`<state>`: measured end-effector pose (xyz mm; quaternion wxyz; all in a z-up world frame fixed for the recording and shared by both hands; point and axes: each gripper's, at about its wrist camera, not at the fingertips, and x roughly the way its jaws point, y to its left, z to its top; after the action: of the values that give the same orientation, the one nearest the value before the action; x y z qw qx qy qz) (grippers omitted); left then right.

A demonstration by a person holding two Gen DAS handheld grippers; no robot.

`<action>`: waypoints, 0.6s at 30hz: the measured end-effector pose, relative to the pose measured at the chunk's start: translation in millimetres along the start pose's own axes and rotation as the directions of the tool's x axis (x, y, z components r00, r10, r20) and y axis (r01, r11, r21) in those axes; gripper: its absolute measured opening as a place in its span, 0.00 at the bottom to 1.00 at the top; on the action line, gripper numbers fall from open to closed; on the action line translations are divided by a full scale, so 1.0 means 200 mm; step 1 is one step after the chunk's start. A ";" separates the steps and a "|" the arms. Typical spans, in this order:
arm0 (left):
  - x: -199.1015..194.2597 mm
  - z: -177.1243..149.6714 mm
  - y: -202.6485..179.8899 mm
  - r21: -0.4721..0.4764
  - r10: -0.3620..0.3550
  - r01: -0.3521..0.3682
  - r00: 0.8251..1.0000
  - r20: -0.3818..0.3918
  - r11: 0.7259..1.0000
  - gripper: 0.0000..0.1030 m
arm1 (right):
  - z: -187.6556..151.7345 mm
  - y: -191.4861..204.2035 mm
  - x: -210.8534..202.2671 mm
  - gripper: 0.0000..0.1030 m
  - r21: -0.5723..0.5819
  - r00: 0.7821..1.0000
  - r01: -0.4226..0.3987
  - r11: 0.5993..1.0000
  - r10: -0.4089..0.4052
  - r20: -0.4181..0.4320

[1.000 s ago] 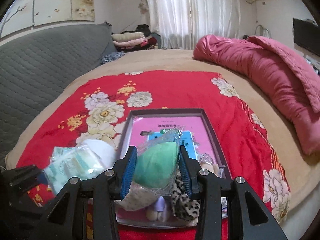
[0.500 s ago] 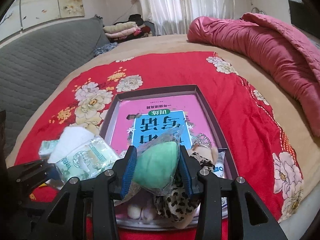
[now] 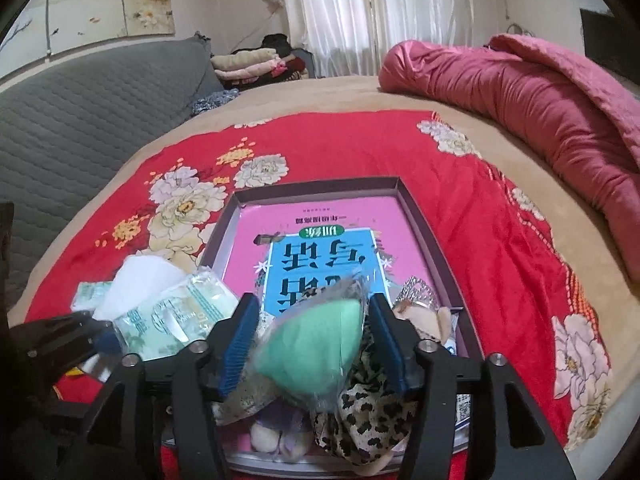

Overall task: Organize soft objects
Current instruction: 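Carry the sponge over the tray and open the right gripper while the left carries the tissue pack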

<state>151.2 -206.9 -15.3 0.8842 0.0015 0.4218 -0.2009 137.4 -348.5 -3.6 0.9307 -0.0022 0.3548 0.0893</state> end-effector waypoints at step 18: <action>-0.15 0.03 0.07 -0.031 -0.013 0.015 0.998 0.062 0.999 0.54 | 0.07 0.02 -0.15 0.68 0.014 0.997 0.018 1.000 -0.019 0.075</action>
<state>144.6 -185.1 8.7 0.8952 -0.0217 0.3975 -0.2002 124.3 -348.7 26.5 0.9441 0.0039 0.3201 0.0783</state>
